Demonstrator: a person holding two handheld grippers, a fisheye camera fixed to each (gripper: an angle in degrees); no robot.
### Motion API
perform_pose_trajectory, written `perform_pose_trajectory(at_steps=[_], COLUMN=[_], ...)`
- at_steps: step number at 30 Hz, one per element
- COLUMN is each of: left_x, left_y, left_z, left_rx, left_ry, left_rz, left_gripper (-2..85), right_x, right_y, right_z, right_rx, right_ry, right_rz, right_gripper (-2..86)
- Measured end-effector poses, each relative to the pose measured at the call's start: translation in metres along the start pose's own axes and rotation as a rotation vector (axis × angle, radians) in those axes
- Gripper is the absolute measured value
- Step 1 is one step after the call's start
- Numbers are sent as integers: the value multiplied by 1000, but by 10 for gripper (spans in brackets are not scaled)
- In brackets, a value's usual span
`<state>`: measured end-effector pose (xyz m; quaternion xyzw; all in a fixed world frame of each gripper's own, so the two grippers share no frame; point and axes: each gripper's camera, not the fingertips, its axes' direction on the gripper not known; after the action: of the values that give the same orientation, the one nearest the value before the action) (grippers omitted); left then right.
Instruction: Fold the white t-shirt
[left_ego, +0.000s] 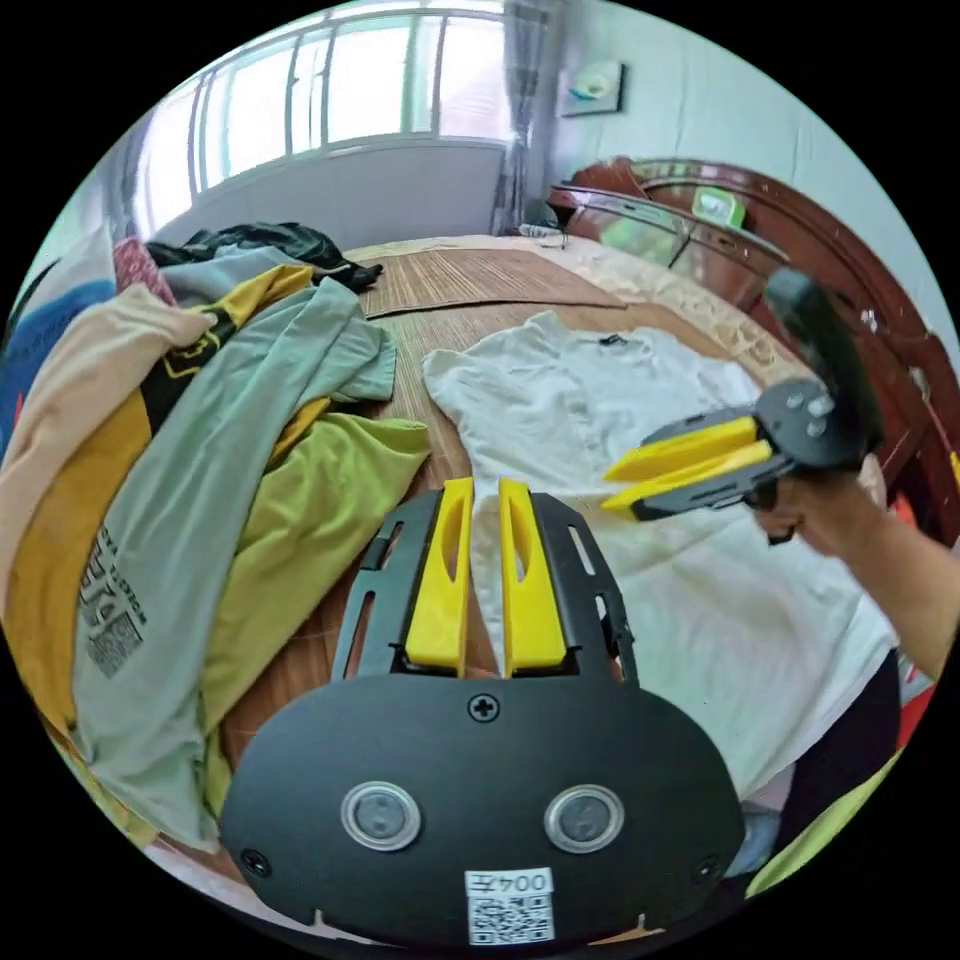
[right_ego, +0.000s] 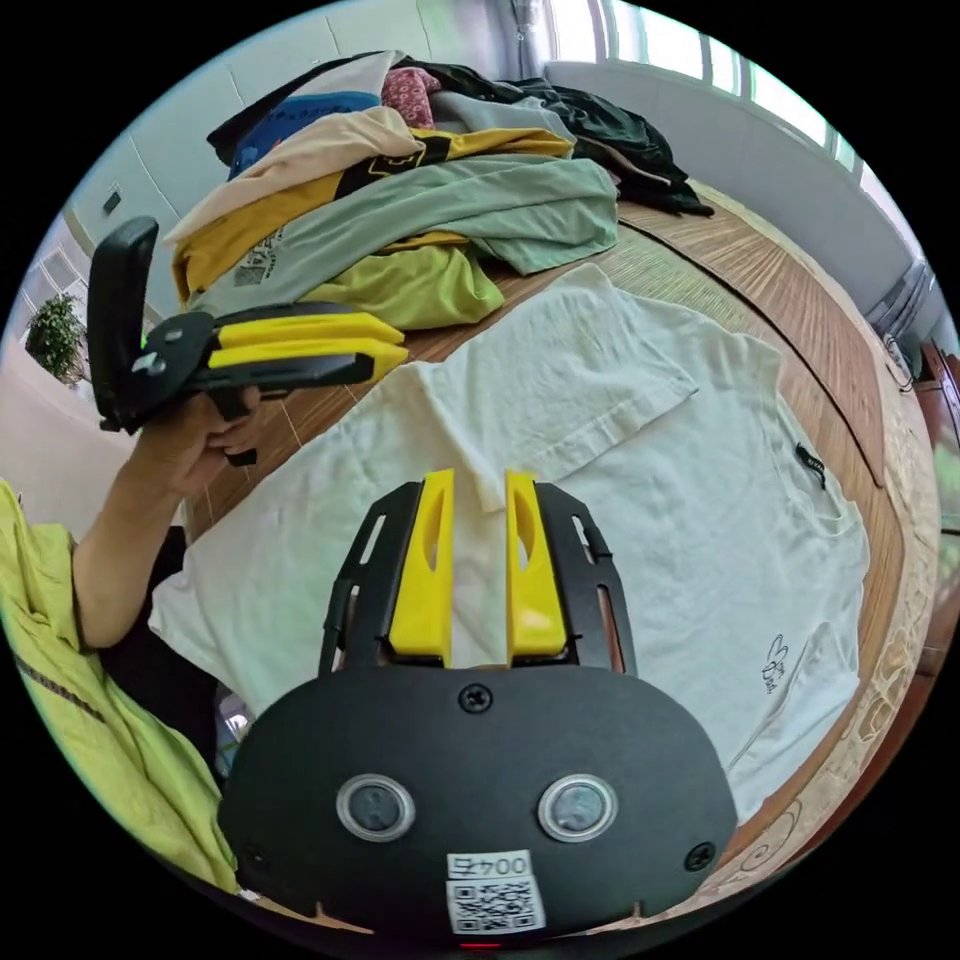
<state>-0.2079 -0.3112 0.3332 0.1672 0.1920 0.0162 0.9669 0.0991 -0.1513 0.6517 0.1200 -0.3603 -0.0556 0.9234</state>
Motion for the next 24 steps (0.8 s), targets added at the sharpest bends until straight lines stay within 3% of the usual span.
perform_pose_trajectory(at_steps=[6, 14, 21, 24], left_x=[42, 85, 103, 104], left_y=[-5, -8, -12, -14], left_z=[19, 30, 42, 44], left_rx=[7, -22, -52, -59], left_ry=[-41, -91, -108, -112], left_rz=[110, 236, 264, 238], left_gripper=[33, 21, 14, 12], right_x=[63, 123, 129, 125], right_y=[-67, -209, -245, -251], right_z=[-38, 9, 42, 46], right_rx=[109, -90, -271, -294], right_ry=[-43, -123, -116, -134], right_rz=[83, 91, 85, 57], right_gripper=[94, 113, 116, 66])
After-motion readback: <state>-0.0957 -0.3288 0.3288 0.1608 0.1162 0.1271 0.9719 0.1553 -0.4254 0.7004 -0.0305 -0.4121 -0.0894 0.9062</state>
